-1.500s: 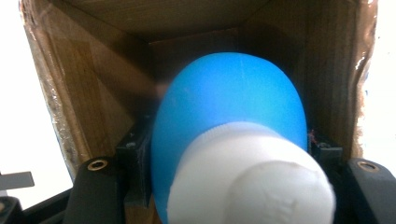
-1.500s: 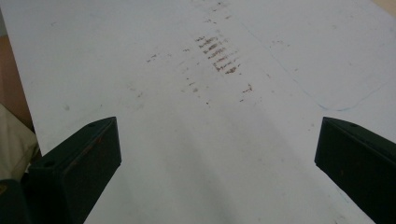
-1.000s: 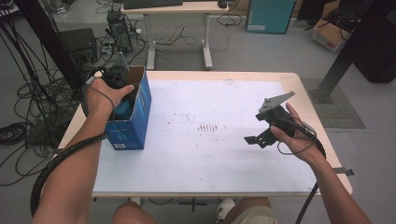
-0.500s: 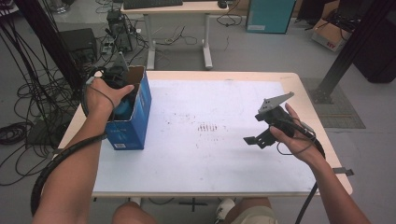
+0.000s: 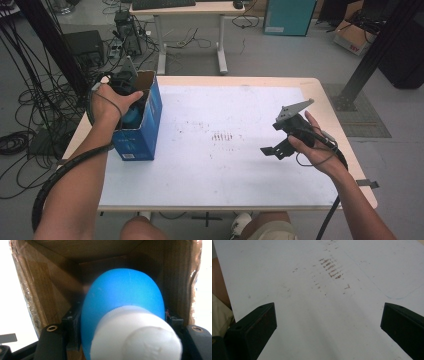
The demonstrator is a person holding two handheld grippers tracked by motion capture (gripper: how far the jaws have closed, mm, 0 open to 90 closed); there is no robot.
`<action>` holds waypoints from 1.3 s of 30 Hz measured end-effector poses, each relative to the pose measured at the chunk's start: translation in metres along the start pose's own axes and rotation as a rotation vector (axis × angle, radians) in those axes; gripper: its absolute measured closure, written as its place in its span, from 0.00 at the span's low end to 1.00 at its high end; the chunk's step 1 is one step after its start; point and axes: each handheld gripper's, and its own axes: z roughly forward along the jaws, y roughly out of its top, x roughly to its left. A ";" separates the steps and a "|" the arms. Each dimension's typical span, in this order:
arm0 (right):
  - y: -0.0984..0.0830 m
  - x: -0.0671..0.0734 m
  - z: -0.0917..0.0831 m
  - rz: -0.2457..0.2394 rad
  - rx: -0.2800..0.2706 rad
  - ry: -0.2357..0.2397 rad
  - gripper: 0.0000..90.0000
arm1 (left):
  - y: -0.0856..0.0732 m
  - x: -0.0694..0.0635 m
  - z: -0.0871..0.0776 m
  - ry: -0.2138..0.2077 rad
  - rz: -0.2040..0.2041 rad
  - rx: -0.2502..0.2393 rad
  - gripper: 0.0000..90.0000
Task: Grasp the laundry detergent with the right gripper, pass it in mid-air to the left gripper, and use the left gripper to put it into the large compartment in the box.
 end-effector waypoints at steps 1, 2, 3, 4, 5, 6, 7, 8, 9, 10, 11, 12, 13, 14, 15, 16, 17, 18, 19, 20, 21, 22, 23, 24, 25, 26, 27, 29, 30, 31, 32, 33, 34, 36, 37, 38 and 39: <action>0.000 0.000 0.000 -0.002 -0.001 0.001 0.00 | 0.000 0.000 0.000 0.001 0.000 0.000 0.40; 0.000 0.000 0.000 -0.003 -0.001 0.000 0.00 | 0.000 0.000 0.000 0.000 0.000 0.001 0.40; 0.000 0.000 0.000 -0.004 -0.001 0.000 0.00 | 0.000 0.000 0.000 0.000 0.001 0.000 0.40; 0.000 0.000 0.000 -0.004 -0.001 0.000 0.00 | 0.000 0.000 0.000 0.003 0.008 0.001 0.40; 0.000 0.000 0.000 -0.003 0.000 0.000 0.00 | 0.000 0.000 0.000 0.002 0.008 0.001 0.40; 0.000 -0.001 0.000 -0.004 -0.001 0.000 0.00 | 0.000 0.000 0.000 0.001 0.008 0.001 0.40; 0.000 0.000 0.000 0.000 0.003 -0.001 0.00 | 0.000 0.001 0.000 0.000 0.009 0.000 0.39; 0.000 0.000 0.001 0.000 0.004 0.000 0.00 | 0.000 0.001 0.001 -0.005 0.001 -0.002 0.39; 0.001 0.000 0.002 -0.002 0.003 0.001 0.00 | 0.000 0.001 0.000 -0.004 0.006 -0.003 0.39; 0.001 0.000 0.002 -0.005 0.001 0.002 0.00 | 0.000 0.001 0.000 -0.004 0.006 -0.003 0.39; 0.001 0.000 0.002 -0.006 0.002 0.003 0.00 | 0.000 0.002 0.000 -0.004 0.006 -0.003 0.39; 0.001 0.000 0.002 -0.003 0.006 0.002 0.00 | 0.000 0.002 0.000 -0.005 0.005 -0.003 0.39; 0.001 0.000 0.002 -0.002 0.005 0.002 0.00 | 0.000 0.002 0.000 -0.005 0.006 -0.004 0.39; 0.001 0.000 0.003 -0.007 0.002 0.003 0.00 | 0.000 0.002 0.001 -0.005 0.006 -0.004 0.39; 0.002 0.000 0.003 -0.007 0.004 0.004 0.00 | 0.000 0.002 0.001 -0.005 0.007 -0.003 0.38; 0.002 0.001 0.003 -0.002 0.006 0.004 0.00 | 0.000 0.002 0.001 -0.005 0.007 -0.003 0.39; 0.002 0.001 0.003 -0.003 0.005 0.004 0.00 | 0.000 0.001 0.001 -0.005 0.007 -0.004 0.39; 0.002 0.001 0.003 -0.001 0.006 0.003 0.00 | 0.000 0.002 0.001 -0.005 0.008 -0.003 0.39; 0.003 0.001 0.002 0.000 0.007 0.003 0.00 | 0.000 0.002 0.001 -0.004 0.008 -0.003 0.38; 0.002 0.001 0.002 -0.002 0.006 0.002 0.00 | 0.000 0.002 0.001 -0.005 0.007 -0.003 0.38; 0.002 0.001 0.002 0.007 0.009 -0.003 0.00 | 0.000 0.002 0.001 -0.005 0.007 -0.003 0.38; 0.002 0.000 0.002 -0.004 0.005 0.001 0.00 | 0.000 0.002 0.001 -0.005 0.007 -0.003 0.38; 0.002 0.000 0.002 -0.004 0.005 0.001 0.00 | 0.000 0.002 0.001 -0.005 0.007 -0.003 0.38; 0.002 0.000 0.003 -0.001 0.005 0.001 0.00 | 0.000 0.001 0.001 -0.005 0.008 -0.002 0.38; 0.002 0.000 0.003 -0.001 0.004 0.001 0.00 | 0.000 0.001 0.001 -0.003 0.008 -0.002 0.38; 0.001 0.000 0.003 0.000 0.007 0.001 0.00 | 0.000 0.001 0.001 -0.001 0.009 -0.004 0.38; 0.001 0.000 0.003 0.000 0.008 0.001 0.00 | 0.000 0.001 0.001 0.000 0.009 -0.004 0.38; 0.001 -0.001 0.003 -0.002 0.004 0.001 0.00 | 0.000 0.002 0.001 0.002 0.009 -0.003 0.37; 0.001 0.000 0.003 0.001 0.004 0.000 0.00 | 0.000 0.002 0.001 0.003 0.008 -0.005 0.36; 0.001 0.000 0.002 0.000 0.003 0.000 0.00 | 0.000 0.002 0.001 0.003 0.008 -0.005 0.36; 0.001 -0.001 0.002 -0.006 0.000 0.001 0.00 | -0.001 0.002 0.001 0.006 0.009 -0.005 0.36; 0.001 -0.001 0.002 -0.005 0.001 0.001 0.00 | -0.001 0.001 0.001 0.006 0.002 -0.006 0.35; 0.001 -0.001 0.002 -0.005 0.001 0.000 0.00 | -0.001 0.001 0.000 0.013 0.011 -0.005 0.35; 0.001 -0.001 0.001 -0.007 -0.001 -0.002 0.00 | -0.001 0.001 -0.001 0.029 0.017 -0.002 0.33; 0.001 -0.001 0.001 -0.006 -0.002 -0.002 0.00 | -0.002 -0.001 -0.001 0.032 0.013 -0.001 0.33; 0.001 -0.001 0.000 -0.005 -0.002 -0.002 0.00 | -0.002 -0.001 -0.002 0.038 0.017 -0.004 0.32; 0.002 0.000 0.000 -0.002 0.000 -0.003 0.00 | -0.001 -0.001 -0.004 0.046 0.027 -0.004 0.32</action>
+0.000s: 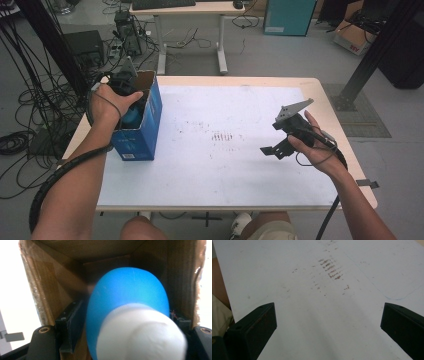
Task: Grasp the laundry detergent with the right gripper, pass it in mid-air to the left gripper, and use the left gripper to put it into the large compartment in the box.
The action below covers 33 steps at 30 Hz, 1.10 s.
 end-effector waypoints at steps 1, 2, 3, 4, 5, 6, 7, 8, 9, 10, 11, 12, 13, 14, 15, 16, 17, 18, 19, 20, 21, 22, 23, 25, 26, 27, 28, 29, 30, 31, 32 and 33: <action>0.000 0.000 0.000 -0.001 0.000 0.000 0.00 | 0.000 -0.001 -0.002 0.000 -0.001 -0.001 0.32; 0.000 0.000 0.000 -0.006 -0.004 0.001 0.00 | 0.000 -0.001 -0.003 0.001 -0.001 -0.003 0.32; 0.001 0.000 -0.001 -0.006 -0.004 0.000 0.00 | 0.000 -0.001 -0.005 0.001 0.000 -0.005 0.32; 0.001 0.001 -0.001 -0.005 -0.003 0.000 0.00 | 0.000 -0.001 -0.008 0.001 -0.002 -0.012 0.32; 0.001 0.001 -0.001 -0.006 -0.006 0.000 0.00 | 0.000 -0.001 -0.010 0.003 0.000 -0.013 0.31; 0.001 0.001 0.000 -0.008 -0.007 0.001 0.00 | 0.000 -0.001 -0.011 0.005 0.000 -0.016 0.30; 0.001 0.001 0.000 -0.007 -0.007 0.002 0.00 | 0.000 -0.002 -0.013 0.010 0.003 -0.015 0.30; 0.002 0.001 0.000 -0.006 -0.005 0.001 0.00 | 0.000 -0.002 -0.015 0.008 0.004 -0.014 0.30; 0.002 0.001 0.000 -0.009 -0.009 0.002 0.00 | -0.001 -0.003 -0.016 0.002 0.001 -0.021 0.29; 0.003 0.001 0.000 -0.009 -0.009 0.002 0.00 | -0.001 -0.004 -0.017 -0.001 0.002 -0.021 0.29; 0.003 0.001 0.000 -0.010 -0.009 0.003 0.00 | -0.001 -0.005 -0.018 0.006 0.010 -0.020 0.29; 0.004 0.002 0.000 -0.010 -0.009 0.003 0.00 | -0.001 -0.006 -0.019 0.014 0.012 -0.021 0.29; 0.004 0.002 0.000 -0.015 -0.011 0.004 0.00 | -0.001 -0.008 -0.020 0.028 0.017 -0.020 0.29; 0.005 0.002 0.000 -0.012 -0.010 0.003 0.00 | -0.002 -0.009 -0.021 0.036 0.022 -0.022 0.29; 0.005 0.002 0.000 -0.007 -0.008 0.000 0.00 | -0.002 -0.010 -0.022 0.037 0.029 -0.019 0.29; 0.006 0.002 0.000 -0.008 -0.011 0.000 0.00 | -0.003 -0.011 -0.024 0.038 0.029 -0.023 0.29; 0.006 0.002 -0.001 -0.006 -0.011 -0.001 0.00 | -0.004 -0.011 -0.025 0.038 0.031 -0.025 0.29; 0.007 0.002 -0.001 -0.014 -0.014 0.002 0.00 | -0.004 -0.011 -0.027 0.038 0.031 -0.028 0.29; 0.007 0.003 -0.001 -0.007 -0.011 -0.003 0.00 | -0.005 -0.011 -0.029 0.039 0.032 -0.031 0.28; 0.008 0.003 -0.001 -0.011 -0.010 -0.001 0.00 | -0.006 -0.011 -0.031 0.041 0.034 -0.036 0.28; 0.009 0.003 -0.001 -0.017 -0.012 -0.002 0.00 | -0.007 -0.011 -0.033 0.041 0.036 -0.037 0.28; 0.010 0.003 -0.001 -0.016 -0.011 -0.004 0.00 | -0.009 -0.012 -0.035 0.035 0.033 -0.036 0.28; 0.012 0.004 0.000 -0.013 -0.008 -0.003 0.00 | -0.012 -0.012 -0.038 0.026 0.034 -0.040 0.27; 0.015 0.004 0.001 -0.018 -0.003 -0.007 0.00 | -0.016 -0.013 -0.043 0.028 0.039 -0.051 0.27; 0.017 0.004 0.001 -0.020 0.000 -0.004 0.00 | -0.018 -0.013 -0.046 0.027 0.044 -0.056 0.27; 0.020 0.005 0.001 -0.017 0.004 -0.004 0.00 | -0.022 -0.013 -0.051 0.023 0.048 -0.068 0.27; 0.023 0.005 0.001 -0.024 0.006 -0.006 0.00 | -0.025 -0.014 -0.054 0.020 0.054 -0.078 0.26; 0.026 0.005 0.001 -0.023 0.009 -0.006 0.00 | -0.029 -0.014 -0.058 0.017 0.059 -0.086 0.26; 0.029 0.005 0.001 -0.025 0.008 -0.005 0.00 | -0.032 -0.015 -0.062 0.011 0.064 -0.095 0.26; 0.032 0.006 0.000 -0.021 0.016 -0.006 0.00 | -0.034 -0.016 -0.065 0.007 0.071 -0.102 0.25; 0.034 0.006 0.000 -0.019 0.022 -0.009 0.00 | -0.038 -0.019 -0.069 0.002 0.077 -0.111 0.24; 0.038 0.005 0.000 -0.022 0.028 -0.013 0.00 | -0.041 -0.022 -0.072 -0.002 0.089 -0.118 0.24</action>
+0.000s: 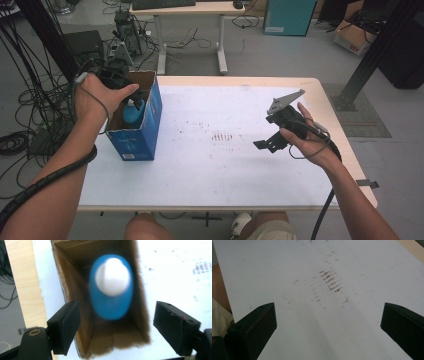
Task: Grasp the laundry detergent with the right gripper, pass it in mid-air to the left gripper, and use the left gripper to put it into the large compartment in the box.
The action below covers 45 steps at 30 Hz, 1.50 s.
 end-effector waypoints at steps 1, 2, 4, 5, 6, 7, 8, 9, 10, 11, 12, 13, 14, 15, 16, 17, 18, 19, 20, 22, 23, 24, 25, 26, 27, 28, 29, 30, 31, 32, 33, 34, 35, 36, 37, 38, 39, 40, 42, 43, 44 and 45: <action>0.003 -0.001 0.000 0.000 0.006 -0.002 0.00 | -0.003 -0.005 -0.003 -0.009 0.012 -0.008 0.23; 0.006 -0.002 0.000 0.004 0.009 -0.002 0.00 | -0.004 -0.008 -0.004 -0.015 0.024 -0.010 0.23; 0.011 -0.003 0.000 0.011 0.019 -0.002 0.00 | -0.009 -0.018 -0.007 -0.030 0.056 -0.021 0.22; 0.013 -0.004 0.000 0.016 0.026 -0.006 0.00 | -0.010 -0.022 -0.007 -0.036 0.067 -0.025 0.22; 0.015 -0.005 0.000 0.017 0.030 -0.007 0.00 | -0.012 -0.029 -0.008 -0.046 0.086 -0.031 0.22; 0.017 -0.007 -0.001 0.021 0.044 -0.007 0.00 | -0.013 -0.034 -0.008 -0.055 0.098 -0.035 0.21; 0.018 -0.009 -0.001 0.021 0.054 -0.011 0.00 | -0.014 -0.041 -0.007 -0.074 0.123 -0.043 0.20; 0.019 -0.011 -0.001 0.024 0.067 -0.020 0.00 | -0.015 -0.045 -0.006 -0.088 0.140 -0.044 0.19; 0.020 -0.013 -0.001 0.041 0.074 -0.025 0.00 | -0.016 -0.051 -0.005 -0.108 0.161 -0.046 0.18; 0.021 -0.016 0.000 0.055 0.083 -0.028 0.00 | -0.018 -0.058 -0.003 -0.122 0.180 -0.052 0.18; 0.022 -0.019 0.000 0.056 0.102 -0.031 0.00 | -0.020 -0.065 0.000 -0.134 0.201 -0.059 0.17; 0.022 -0.024 0.002 0.056 0.103 -0.040 0.00 | -0.021 -0.070 0.002 -0.145 0.213 -0.062 0.17; 0.022 -0.028 0.004 0.048 0.106 -0.038 0.00 | -0.023 -0.077 0.005 -0.161 0.229 -0.068 0.16; 0.023 -0.032 0.005 0.073 0.125 -0.043 0.00 | -0.024 -0.081 0.007 -0.168 0.238 -0.071 0.16; 0.023 -0.034 0.005 0.088 0.139 -0.049 0.00 | -0.025 -0.086 0.010 -0.175 0.252 -0.078 0.16; 0.023 -0.037 0.006 0.102 0.157 -0.061 0.00 | -0.027 -0.090 0.012 -0.187 0.265 -0.085 0.16; 0.023 -0.041 0.006 0.109 0.160 -0.071 0.00 | -0.029 -0.094 0.015 -0.201 0.274 -0.093 0.16; 0.024 -0.044 0.006 0.122 0.180 -0.076 0.00 | -0.030 -0.099 0.018 -0.216 0.285 -0.095 0.16; 0.024 -0.050 0.006 0.116 0.183 -0.083 0.00 | -0.030 -0.102 0.021 -0.225 0.291 -0.097 0.16; 0.024 -0.058 0.004 0.121 0.208 -0.097 0.00 | -0.031 -0.106 0.025 -0.240 0.298 -0.101 0.16; 0.026 -0.059 0.003 0.148 0.224 -0.104 0.00 | -0.031 -0.108 0.026 -0.248 0.302 -0.101 0.16; 0.027 -0.062 0.002 0.154 0.232 -0.113 0.00 | -0.031 -0.109 0.028 -0.253 0.305 -0.106 0.15; 0.028 -0.065 0.001 0.158 0.236 -0.122 0.00 | -0.032 -0.111 0.028 -0.261 0.307 -0.116 0.15; 0.030 -0.069 -0.001 0.166 0.233 -0.132 0.00 | -0.032 -0.112 0.028 -0.269 0.307 -0.120 0.15; 0.032 -0.072 -0.004 0.172 0.240 -0.136 0.00 | -0.032 -0.113 0.028 -0.280 0.307 -0.126 0.15; 0.034 -0.074 -0.006 0.178 0.239 -0.139 0.00 | -0.032 -0.114 0.027 -0.296 0.306 -0.131 0.15; 0.036 -0.077 -0.009 0.181 0.233 -0.144 0.00 | -0.033 -0.115 0.027 -0.306 0.305 -0.139 0.15; 0.040 -0.080 -0.012 0.189 0.239 -0.154 0.00 | -0.033 -0.117 0.026 -0.304 0.307 -0.141 0.15; 0.042 -0.082 -0.014 0.190 0.247 -0.161 0.00 | -0.034 -0.119 0.025 -0.299 0.314 -0.149 0.15; 0.046 -0.085 -0.016 0.192 0.251 -0.171 0.00 | -0.034 -0.120 0.025 -0.294 0.319 -0.152 0.15; 0.048 -0.087 -0.017 0.191 0.255 -0.175 0.00 | -0.035 -0.122 0.025 -0.285 0.322 -0.156 0.15; 0.050 -0.089 -0.019 0.188 0.260 -0.180 0.00 | -0.035 -0.124 0.026 -0.274 0.324 -0.164 0.15; 0.054 -0.091 -0.022 0.190 0.267 -0.190 0.00 | -0.036 -0.125 0.026 -0.269 0.326 -0.167 0.15; 0.057 -0.092 -0.025 0.185 0.268 -0.197 0.00 | -0.036 -0.126 0.027 -0.276 0.326 -0.165 0.15; 0.059 -0.093 -0.027 0.185 0.269 -0.201 0.00 | -0.036 -0.127 0.028 -0.283 0.329 -0.165 0.15; 0.062 -0.094 -0.029 0.180 0.268 -0.204 0.00 | -0.036 -0.129 0.029 -0.286 0.333 -0.166 0.15; 0.064 -0.095 -0.032 0.178 0.267 -0.214 0.00 | -0.036 -0.130 0.029 -0.289 0.334 -0.171 0.15; 0.066 -0.095 -0.035 0.178 0.268 -0.219 0.00 | -0.036 -0.132 0.030 -0.292 0.337 -0.172 0.15; 0.070 -0.097 -0.041 0.178 0.269 -0.227 0.00 | -0.035 -0.136 0.031 -0.309 0.341 -0.176 0.15; 0.072 -0.098 -0.044 0.177 0.269 -0.233 0.00 | -0.035 -0.139 0.031 -0.311 0.345 -0.179 0.15; 0.074 -0.098 -0.046 0.173 0.267 -0.233 0.00 | -0.034 -0.141 0.032 -0.309 0.349 -0.179 0.15; 0.074 -0.098 -0.048 0.177 0.269 -0.234 0.00 | -0.034 -0.144 0.033 -0.300 0.357 -0.174 0.15</action>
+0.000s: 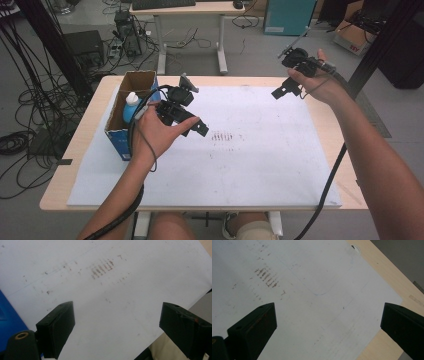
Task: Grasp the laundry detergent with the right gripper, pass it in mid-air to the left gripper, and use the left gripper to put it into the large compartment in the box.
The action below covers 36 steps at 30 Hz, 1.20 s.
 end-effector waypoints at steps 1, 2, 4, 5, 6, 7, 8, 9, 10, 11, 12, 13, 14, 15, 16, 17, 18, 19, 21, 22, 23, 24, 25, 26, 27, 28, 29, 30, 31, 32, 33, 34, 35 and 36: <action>0.001 0.000 -0.001 -0.003 0.014 -0.004 0.00 | 0.001 -0.001 0.001 0.005 0.007 0.004 0.15; 0.001 -0.001 -0.002 -0.012 0.024 -0.011 0.00 | 0.002 -0.003 0.003 0.005 0.010 0.008 0.15; 0.003 -0.002 -0.003 -0.018 0.032 -0.019 0.00 | 0.004 -0.004 0.004 -0.001 0.015 0.013 0.15; 0.003 -0.003 -0.004 -0.017 0.032 -0.022 0.00 | 0.005 -0.004 0.005 -0.004 0.015 0.013 0.15; 0.004 -0.004 -0.005 -0.018 0.028 -0.025 0.00 | 0.005 -0.005 0.005 -0.003 0.018 0.010 0.15; 0.005 -0.004 -0.005 -0.016 0.030 -0.026 0.00 | 0.007 -0.005 0.006 -0.004 0.019 0.010 0.15; 0.006 -0.005 -0.005 -0.012 0.034 -0.029 0.00 | 0.007 -0.006 0.007 -0.008 0.020 0.010 0.15; 0.007 -0.006 -0.004 -0.018 0.043 -0.030 0.00 | 0.008 -0.006 0.008 -0.011 0.024 0.011 0.15; 0.008 -0.007 -0.003 -0.020 0.050 -0.031 0.00 | 0.009 -0.007 0.009 -0.012 0.027 0.015 0.15; 0.009 -0.008 -0.002 -0.019 0.051 -0.032 0.00 | 0.009 -0.007 0.010 -0.014 0.029 0.014 0.15; 0.010 -0.008 -0.001 -0.011 0.048 -0.030 0.00 | 0.009 -0.008 0.011 -0.017 0.029 0.014 0.15; 0.012 -0.008 0.000 -0.013 0.053 -0.031 0.00 | 0.009 -0.008 0.012 -0.023 0.028 0.013 0.15; 0.013 -0.008 0.001 -0.021 0.057 -0.032 0.00 | 0.009 -0.009 0.013 -0.025 0.027 0.012 0.15; 0.014 -0.007 0.002 -0.021 0.067 -0.033 0.00 | 0.009 -0.009 0.014 -0.025 0.031 0.012 0.15; 0.014 -0.007 0.004 -0.033 0.068 -0.032 0.00 | 0.009 -0.009 0.014 -0.027 0.030 0.011 0.15; 0.015 -0.007 0.004 -0.029 0.071 -0.033 0.00 | 0.009 -0.010 0.015 -0.037 0.026 0.008 0.15; 0.016 -0.007 0.005 -0.031 0.071 -0.033 0.00 | 0.009 -0.011 0.016 -0.053 0.027 0.010 0.15; 0.017 -0.007 0.006 -0.036 0.076 -0.033 0.00 | 0.009 -0.012 0.017 -0.063 0.028 0.014 0.15; 0.018 -0.006 0.008 -0.044 0.078 -0.034 0.00 | 0.010 -0.014 0.019 -0.073 0.027 0.006 0.15; 0.019 -0.006 0.009 -0.041 0.082 -0.037 0.00 | 0.011 -0.014 0.019 -0.075 0.025 0.004 0.15; 0.020 -0.006 0.010 -0.045 0.081 -0.040 0.00 | 0.012 -0.014 0.020 -0.074 0.021 0.004 0.15; 0.020 -0.007 0.010 -0.044 0.080 -0.041 0.00 | 0.013 -0.014 0.020 -0.075 0.024 0.008 0.15; 0.020 -0.007 0.011 -0.047 0.083 -0.042 0.00 | 0.013 -0.014 0.021 -0.076 0.018 0.005 0.15; 0.020 -0.008 0.011 -0.044 0.084 -0.042 0.00 | 0.013 -0.014 0.022 -0.079 0.015 0.006 0.15; 0.020 -0.008 0.011 -0.042 0.086 -0.043 0.00 | 0.014 -0.014 0.022 -0.078 0.020 0.009 0.15; 0.020 -0.009 0.011 -0.038 0.089 -0.045 0.00 | 0.014 -0.014 0.023 -0.078 0.022 0.010 0.15; 0.020 -0.010 0.012 -0.040 0.087 -0.045 0.00 | 0.013 -0.015 0.024 -0.081 0.022 0.010 0.15; 0.020 -0.011 0.012 -0.033 0.085 -0.046 0.00 | 0.013 -0.015 0.024 -0.081 0.021 0.012 0.15; 0.020 -0.012 0.012 -0.035 0.086 -0.047 0.00 | 0.013 -0.015 0.025 -0.082 0.020 0.011 0.15; 0.020 -0.013 0.013 -0.032 0.087 -0.046 0.00 | 0.013 -0.016 0.026 -0.082 0.019 0.009 0.15; 0.020 -0.013 0.013 -0.037 0.087 -0.045 0.00 | 0.013 -0.017 0.026 -0.080 0.027 0.014 0.15; 0.020 -0.013 0.014 -0.036 0.087 -0.044 0.00 | 0.013 -0.017 0.026 -0.081 0.026 0.014 0.15; 0.021 -0.013 0.014 -0.038 0.086 -0.045 0.00 | 0.013 -0.017 0.026 -0.079 0.025 0.013 0.15; 0.021 -0.013 0.015 -0.037 0.087 -0.042 0.00 | 0.014 -0.017 0.026 -0.078 0.024 0.013 0.15</action>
